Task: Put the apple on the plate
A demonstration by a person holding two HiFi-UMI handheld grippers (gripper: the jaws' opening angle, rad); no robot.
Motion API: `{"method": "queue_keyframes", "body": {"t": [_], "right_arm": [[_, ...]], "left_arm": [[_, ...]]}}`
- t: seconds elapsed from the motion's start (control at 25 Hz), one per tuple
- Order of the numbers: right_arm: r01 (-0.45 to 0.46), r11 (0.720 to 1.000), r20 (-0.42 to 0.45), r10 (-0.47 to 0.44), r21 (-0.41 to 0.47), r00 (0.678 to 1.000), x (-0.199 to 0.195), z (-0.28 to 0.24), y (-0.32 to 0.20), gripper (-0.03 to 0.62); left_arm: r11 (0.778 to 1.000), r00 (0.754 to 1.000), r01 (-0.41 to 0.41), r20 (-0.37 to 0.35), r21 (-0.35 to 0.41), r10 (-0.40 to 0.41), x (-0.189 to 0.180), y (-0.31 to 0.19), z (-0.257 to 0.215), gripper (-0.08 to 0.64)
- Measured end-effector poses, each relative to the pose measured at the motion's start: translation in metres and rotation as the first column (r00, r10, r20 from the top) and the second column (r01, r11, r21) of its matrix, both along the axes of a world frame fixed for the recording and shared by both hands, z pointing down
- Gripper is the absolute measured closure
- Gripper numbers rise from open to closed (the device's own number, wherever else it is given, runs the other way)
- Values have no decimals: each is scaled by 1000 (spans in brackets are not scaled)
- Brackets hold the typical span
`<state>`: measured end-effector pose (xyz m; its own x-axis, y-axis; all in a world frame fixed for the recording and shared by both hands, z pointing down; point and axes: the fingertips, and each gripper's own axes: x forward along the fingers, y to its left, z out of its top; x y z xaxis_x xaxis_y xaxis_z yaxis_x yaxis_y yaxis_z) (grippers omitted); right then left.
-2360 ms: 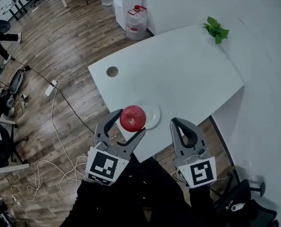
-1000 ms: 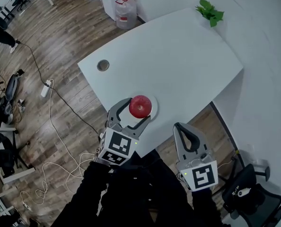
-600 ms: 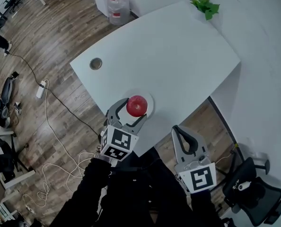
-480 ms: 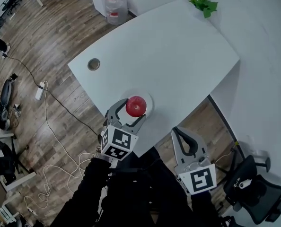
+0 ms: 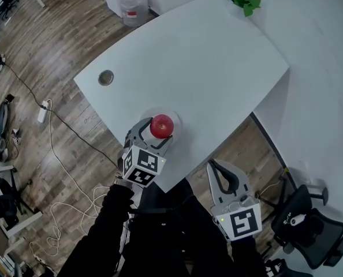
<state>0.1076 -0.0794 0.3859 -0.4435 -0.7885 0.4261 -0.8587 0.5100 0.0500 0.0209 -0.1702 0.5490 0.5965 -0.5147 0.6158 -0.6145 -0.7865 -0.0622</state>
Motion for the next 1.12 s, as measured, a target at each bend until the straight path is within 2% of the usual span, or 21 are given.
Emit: {"method": "queue_keyframes", "body": {"t": [0.44,0.72,1.12], "right_arm": [[3,1000,-18,-3,-13,1000,2,1,5,549],[7,999,-22,-8,-37,1000,1,7,8,549],[24,999,-23,-24,-35,999,-6,7,11,549]], "left_arm": [[999,999,-14,33,-37,15,-1,-6,33,214],[999,1000,10,-15,-53,-10,-2,-5,37,213],[999,999,12,-45,-38,-13,1,-7,35,213]]}}
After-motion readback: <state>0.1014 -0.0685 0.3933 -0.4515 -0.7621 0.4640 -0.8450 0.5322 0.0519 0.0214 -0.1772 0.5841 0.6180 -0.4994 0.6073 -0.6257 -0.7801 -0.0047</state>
